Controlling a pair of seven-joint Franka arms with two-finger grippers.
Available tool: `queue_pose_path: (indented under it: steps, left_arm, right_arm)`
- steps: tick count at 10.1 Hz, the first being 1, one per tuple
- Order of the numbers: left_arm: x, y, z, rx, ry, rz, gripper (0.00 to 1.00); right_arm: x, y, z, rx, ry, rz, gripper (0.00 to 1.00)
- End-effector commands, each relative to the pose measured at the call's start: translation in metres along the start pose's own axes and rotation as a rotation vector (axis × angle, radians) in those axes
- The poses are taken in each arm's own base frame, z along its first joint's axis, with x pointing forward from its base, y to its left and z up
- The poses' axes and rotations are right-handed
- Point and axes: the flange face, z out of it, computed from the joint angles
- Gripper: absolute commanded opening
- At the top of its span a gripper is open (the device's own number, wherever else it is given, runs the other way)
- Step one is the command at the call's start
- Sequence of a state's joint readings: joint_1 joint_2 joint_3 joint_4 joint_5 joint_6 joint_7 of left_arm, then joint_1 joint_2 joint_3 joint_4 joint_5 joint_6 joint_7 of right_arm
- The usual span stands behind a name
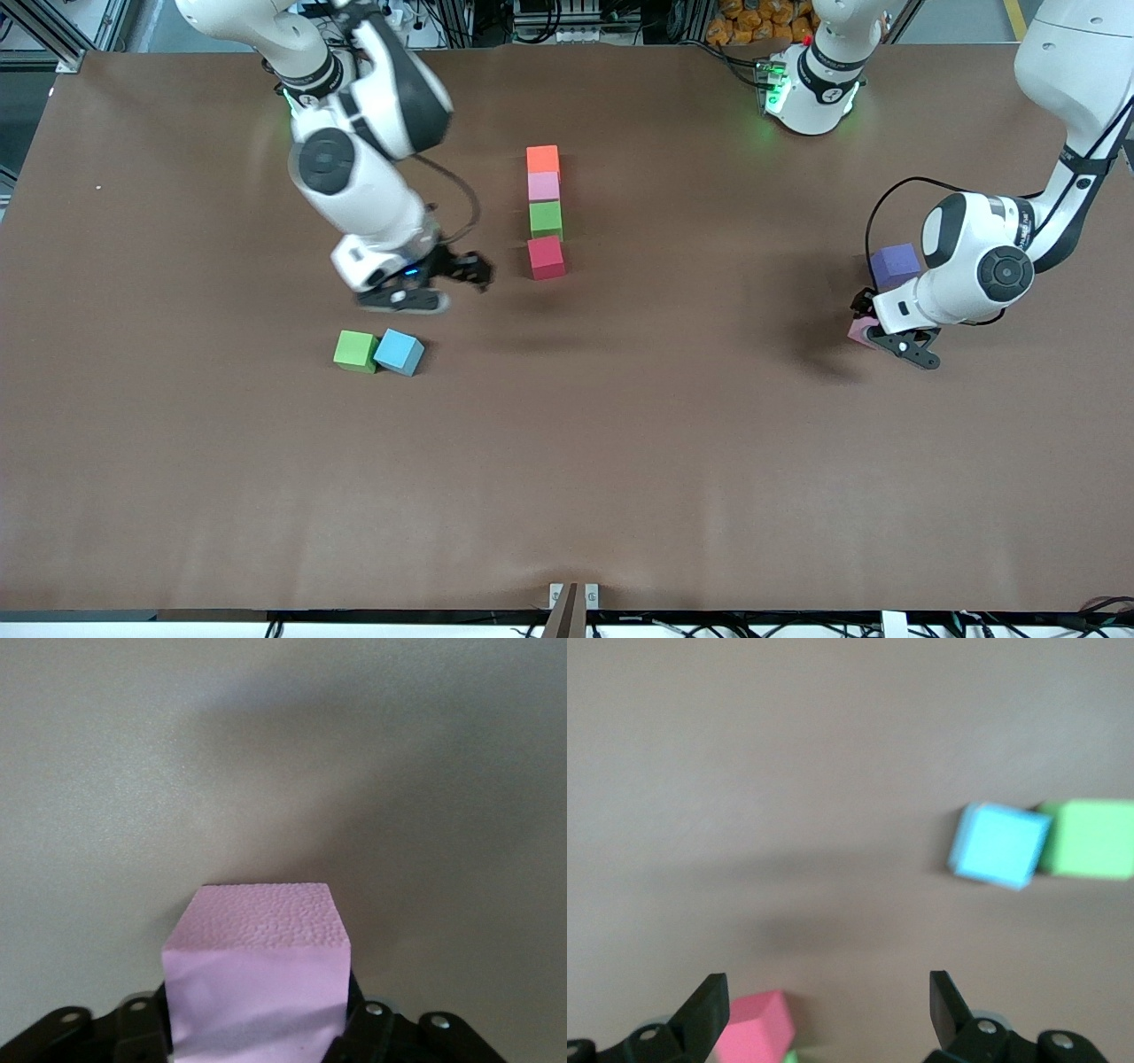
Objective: Arrange blocks into number 1
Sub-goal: 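Lift the pink cube with the left gripper while the right gripper withdraws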
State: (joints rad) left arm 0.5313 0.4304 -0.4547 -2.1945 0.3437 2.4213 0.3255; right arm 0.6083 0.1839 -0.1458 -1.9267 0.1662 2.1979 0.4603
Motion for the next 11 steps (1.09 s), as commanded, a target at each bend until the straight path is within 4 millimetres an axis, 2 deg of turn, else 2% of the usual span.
queue_pose_path:
  steps: [1,3,5,6,8,10,11]
  left_arm:
    - [0.001,-0.002,0.005,-0.013,0.005,-0.056,0.00]
    - [0.009,-0.004,-0.007,0.005,0.024,-0.112,0.00]
    - [0.025,-0.005,-0.028,0.026,0.059,-0.185,0.00]
    - [0.041,0.008,-0.037,0.034,0.072,-0.215,0.00]
    - [0.085,0.070,-0.056,0.045,0.053,-0.338,0.00]
    - [0.114,0.110,-0.066,0.042,0.084,-0.434,0.00]
    - [0.129,0.138,-0.069,0.034,0.095,-0.471,0.00]
  right_arm:
    - [0.025,0.061,-0.048,-0.022,0.048,-0.073,1.00]
    - [0.053,0.110,-0.108,-0.038,0.023,-0.067,1.00]
    - [0.066,0.134,-0.157,-0.066,0.032,-0.056,1.00]
    - [0.071,0.142,-0.173,-0.083,0.047,-0.074,1.00]
    - [0.078,0.164,-0.190,-0.088,0.072,-0.099,1.00]
    - [0.086,0.188,-0.211,-0.091,0.099,-0.098,1.00]
    - [0.089,0.203,-0.222,-0.100,0.114,-0.107,1.00]
